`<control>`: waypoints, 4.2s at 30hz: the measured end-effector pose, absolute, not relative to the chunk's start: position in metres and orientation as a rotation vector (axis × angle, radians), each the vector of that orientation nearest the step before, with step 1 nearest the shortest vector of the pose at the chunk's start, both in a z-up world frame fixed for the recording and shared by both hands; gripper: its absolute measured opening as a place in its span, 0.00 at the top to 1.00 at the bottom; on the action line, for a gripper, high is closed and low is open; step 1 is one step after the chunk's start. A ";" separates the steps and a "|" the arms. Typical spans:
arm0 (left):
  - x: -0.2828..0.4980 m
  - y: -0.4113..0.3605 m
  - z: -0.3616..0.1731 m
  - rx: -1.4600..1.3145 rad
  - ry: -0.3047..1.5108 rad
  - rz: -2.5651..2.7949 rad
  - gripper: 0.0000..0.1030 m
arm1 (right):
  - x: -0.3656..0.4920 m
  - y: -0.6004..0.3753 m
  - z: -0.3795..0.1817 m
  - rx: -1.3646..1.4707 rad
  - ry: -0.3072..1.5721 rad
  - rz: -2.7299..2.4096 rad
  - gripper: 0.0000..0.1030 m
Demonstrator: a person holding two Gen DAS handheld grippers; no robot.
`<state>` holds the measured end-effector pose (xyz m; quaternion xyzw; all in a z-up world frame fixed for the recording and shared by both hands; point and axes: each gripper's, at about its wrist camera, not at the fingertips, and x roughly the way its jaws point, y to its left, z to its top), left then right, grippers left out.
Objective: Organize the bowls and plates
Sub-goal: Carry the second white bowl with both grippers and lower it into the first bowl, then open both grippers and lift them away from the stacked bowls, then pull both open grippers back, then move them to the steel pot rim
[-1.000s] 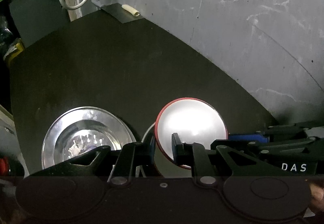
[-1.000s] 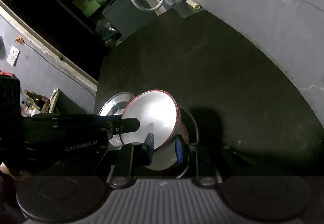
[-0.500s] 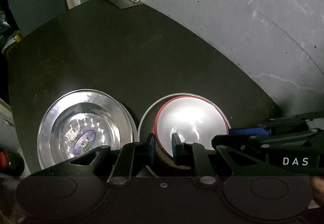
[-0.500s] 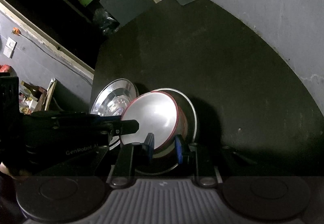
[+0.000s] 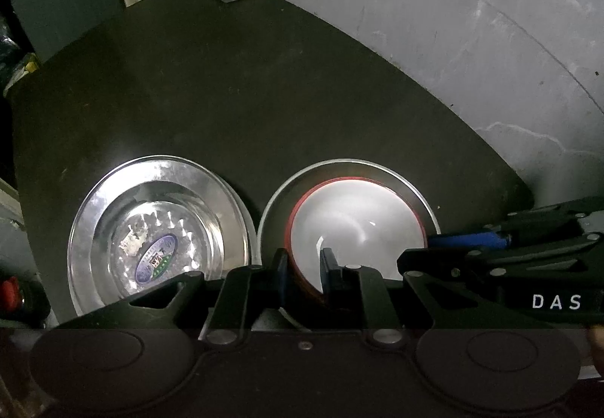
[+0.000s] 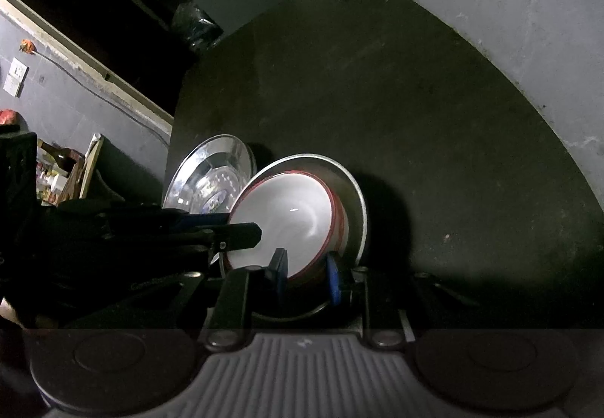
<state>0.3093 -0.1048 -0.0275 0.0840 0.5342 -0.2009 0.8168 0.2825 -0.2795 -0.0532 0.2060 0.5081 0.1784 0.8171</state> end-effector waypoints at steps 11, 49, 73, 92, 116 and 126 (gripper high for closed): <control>0.309 -0.106 -0.028 0.175 1.143 -0.424 0.81 | 0.285 -0.279 -0.052 0.429 1.090 0.392 0.75; 0.290 -0.091 -0.005 0.097 1.059 -0.347 0.39 | 0.273 -0.292 -0.042 0.400 1.044 0.408 0.55; 0.226 -0.011 0.030 -0.068 0.823 -0.186 0.01 | 0.193 -0.269 0.007 0.299 0.777 0.166 0.00; 0.168 0.072 -0.010 0.095 0.750 -0.106 0.04 | 0.094 -0.202 0.067 0.090 0.765 0.059 0.00; 0.154 0.021 -0.041 0.036 0.745 -0.248 0.01 | 0.094 -0.186 0.004 0.001 0.741 -0.125 0.00; 0.160 -0.012 -0.046 -0.045 0.802 -0.324 0.01 | 0.091 -0.221 -0.005 0.001 0.773 -0.175 0.00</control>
